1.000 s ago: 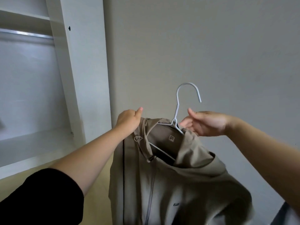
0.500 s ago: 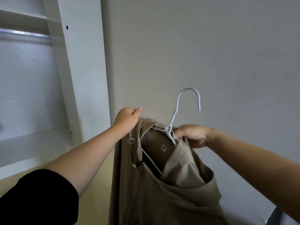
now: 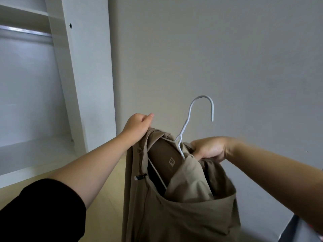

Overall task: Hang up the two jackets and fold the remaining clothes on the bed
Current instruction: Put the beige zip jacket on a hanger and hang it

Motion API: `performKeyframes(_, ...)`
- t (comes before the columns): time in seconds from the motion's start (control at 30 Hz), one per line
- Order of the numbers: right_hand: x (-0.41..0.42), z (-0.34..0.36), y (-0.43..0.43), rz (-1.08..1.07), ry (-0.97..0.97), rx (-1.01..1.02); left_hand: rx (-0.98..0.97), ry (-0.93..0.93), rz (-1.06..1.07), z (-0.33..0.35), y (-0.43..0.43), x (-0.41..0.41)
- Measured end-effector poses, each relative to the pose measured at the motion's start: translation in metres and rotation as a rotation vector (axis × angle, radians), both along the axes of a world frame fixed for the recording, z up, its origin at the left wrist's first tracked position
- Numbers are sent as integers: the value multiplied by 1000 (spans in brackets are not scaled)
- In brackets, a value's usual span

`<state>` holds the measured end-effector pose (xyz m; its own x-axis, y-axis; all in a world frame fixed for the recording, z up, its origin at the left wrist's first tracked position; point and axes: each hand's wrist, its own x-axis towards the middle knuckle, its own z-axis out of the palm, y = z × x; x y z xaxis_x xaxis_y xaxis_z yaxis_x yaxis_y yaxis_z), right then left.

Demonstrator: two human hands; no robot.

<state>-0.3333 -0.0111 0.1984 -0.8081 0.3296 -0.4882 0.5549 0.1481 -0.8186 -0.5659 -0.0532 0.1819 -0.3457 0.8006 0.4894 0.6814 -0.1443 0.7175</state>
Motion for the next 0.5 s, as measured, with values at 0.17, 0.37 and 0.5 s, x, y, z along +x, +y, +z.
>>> performKeyframes(0.17,-7,-16,-7,-306,365,-411,6,-46,16,-3,-2,-5)
performKeyframes(0.37,-6,-17,-10,-213,213,-292,23,-58,5,-5,-4,-8)
performKeyframes(0.5,-1,-9,-7,-98,131,-144,28,-77,-31,-5,-4,-9)
